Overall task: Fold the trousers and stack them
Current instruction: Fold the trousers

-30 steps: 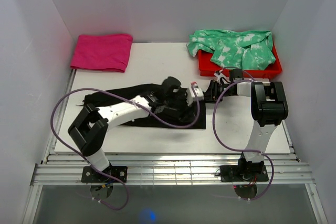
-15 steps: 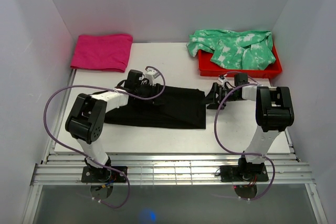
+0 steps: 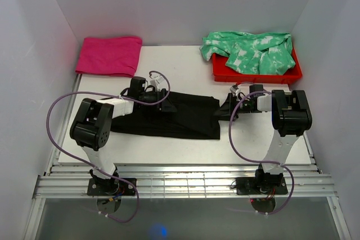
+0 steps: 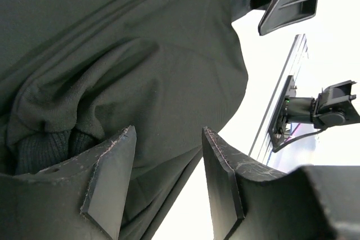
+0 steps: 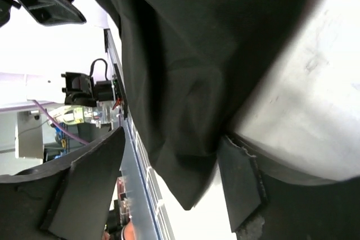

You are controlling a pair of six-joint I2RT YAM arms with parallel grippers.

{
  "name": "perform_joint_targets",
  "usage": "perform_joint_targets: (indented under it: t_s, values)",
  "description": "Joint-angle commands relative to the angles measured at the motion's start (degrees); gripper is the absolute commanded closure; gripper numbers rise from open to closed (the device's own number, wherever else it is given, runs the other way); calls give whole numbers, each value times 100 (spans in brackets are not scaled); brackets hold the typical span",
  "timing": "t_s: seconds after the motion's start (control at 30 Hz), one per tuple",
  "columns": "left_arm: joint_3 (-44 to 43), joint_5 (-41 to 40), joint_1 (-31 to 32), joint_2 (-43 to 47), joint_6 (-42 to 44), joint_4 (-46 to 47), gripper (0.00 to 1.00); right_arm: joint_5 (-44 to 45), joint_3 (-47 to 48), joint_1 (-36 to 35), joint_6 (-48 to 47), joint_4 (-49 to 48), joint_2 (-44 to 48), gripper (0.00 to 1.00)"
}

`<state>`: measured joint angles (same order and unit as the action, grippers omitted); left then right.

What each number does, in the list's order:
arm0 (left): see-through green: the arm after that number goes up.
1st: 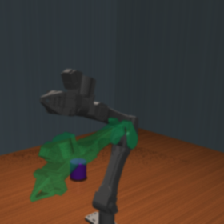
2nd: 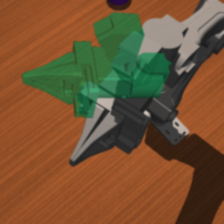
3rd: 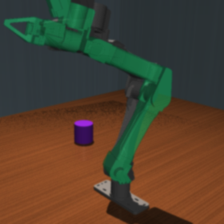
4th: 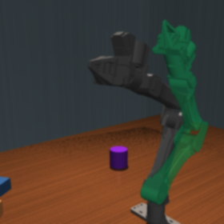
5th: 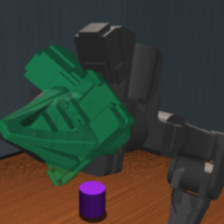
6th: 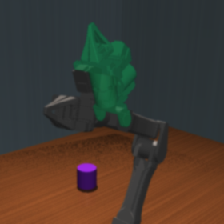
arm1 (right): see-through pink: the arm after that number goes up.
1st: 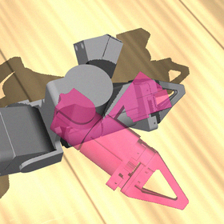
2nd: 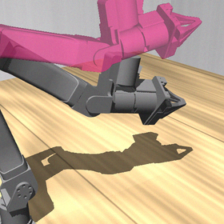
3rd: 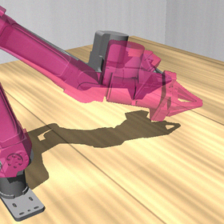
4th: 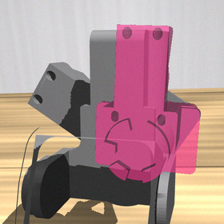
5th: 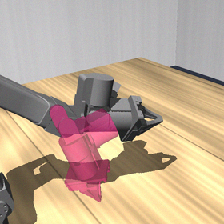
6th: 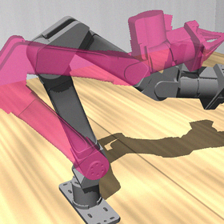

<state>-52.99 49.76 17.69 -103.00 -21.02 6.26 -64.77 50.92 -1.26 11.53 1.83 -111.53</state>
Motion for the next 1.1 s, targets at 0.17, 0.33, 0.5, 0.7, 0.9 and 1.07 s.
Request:
perform_joint_targets:
  t_s: [0.17,0.33,0.5,0.7,0.9,1.07]
  values:
    - [-115,254,-126,465,124,-81,39,1801,-943,293,261,-1130,877,16]
    - [-88,289,-117,421,124,-64,39,2371,-1189,-120,920,-2035,860,15]
    - [-150,271,-117,404,115,-29,39,2601,-1356,-409,1220,-2424,615,19]
    - [-150,289,-135,438,45,24,39,1996,-1234,-227,799,-1617,605,42]
    - [-89,228,-178,571,168,-134,39,1249,-1154,371,333,-886,1378,91]
    - [-115,412,-196,947,220,-248,34,564,-882,731,508,-824,1818,92]
